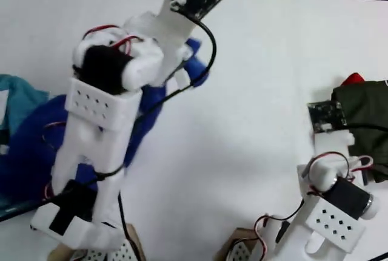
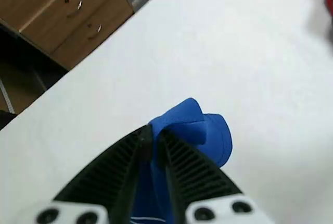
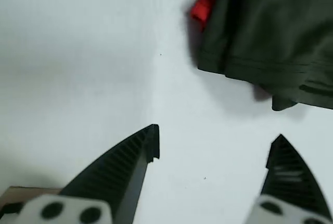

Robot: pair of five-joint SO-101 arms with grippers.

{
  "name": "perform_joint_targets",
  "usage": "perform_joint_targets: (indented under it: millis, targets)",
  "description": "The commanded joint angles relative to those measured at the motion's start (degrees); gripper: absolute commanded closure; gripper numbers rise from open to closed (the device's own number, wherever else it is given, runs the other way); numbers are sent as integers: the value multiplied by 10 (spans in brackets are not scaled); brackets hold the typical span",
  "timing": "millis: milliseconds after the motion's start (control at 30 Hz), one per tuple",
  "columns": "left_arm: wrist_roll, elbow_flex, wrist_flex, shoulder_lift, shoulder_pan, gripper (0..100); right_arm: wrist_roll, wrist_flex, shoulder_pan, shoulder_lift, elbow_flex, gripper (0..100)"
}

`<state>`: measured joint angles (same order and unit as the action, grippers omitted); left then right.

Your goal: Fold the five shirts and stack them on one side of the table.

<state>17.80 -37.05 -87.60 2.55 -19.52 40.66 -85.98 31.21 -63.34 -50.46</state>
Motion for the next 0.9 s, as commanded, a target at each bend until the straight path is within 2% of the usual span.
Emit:
perform_joint_targets:
  millis: [0,133,200,300,367,433,533,600,667,800,867]
  targets:
    - [-61,-25,51,21,-68,979,3,7,21,-3,3,662]
    - [-84,25,47,14,-153,978,3,4,22,-3,3,662]
    - [-80,58,40,11,-172,978,3,4,22,-3,2,662]
    - [-80,112,29,8,-150,973,3,4,22,-4,-7,662]
    - [-76,138,-12,8,-123,938,3,4,19,-4,-20,662]
    - [-35,161,-70,7,-101,883,3,6,18,-4,-30,662]
    - [65,201,-146,8,-71,806,3,7,17,-4,-32,662]
    - [112,233,-146,18,-23,772,3,7,17,-4,-32,662]
    - [125,242,-139,32,51,762,3,7,17,-4,-32,662]
    - [135,243,-113,47,261,762,4,7,17,-4,-32,662]
    - [173,270,-109,33,364,762,4,7,17,-4,-32,662]
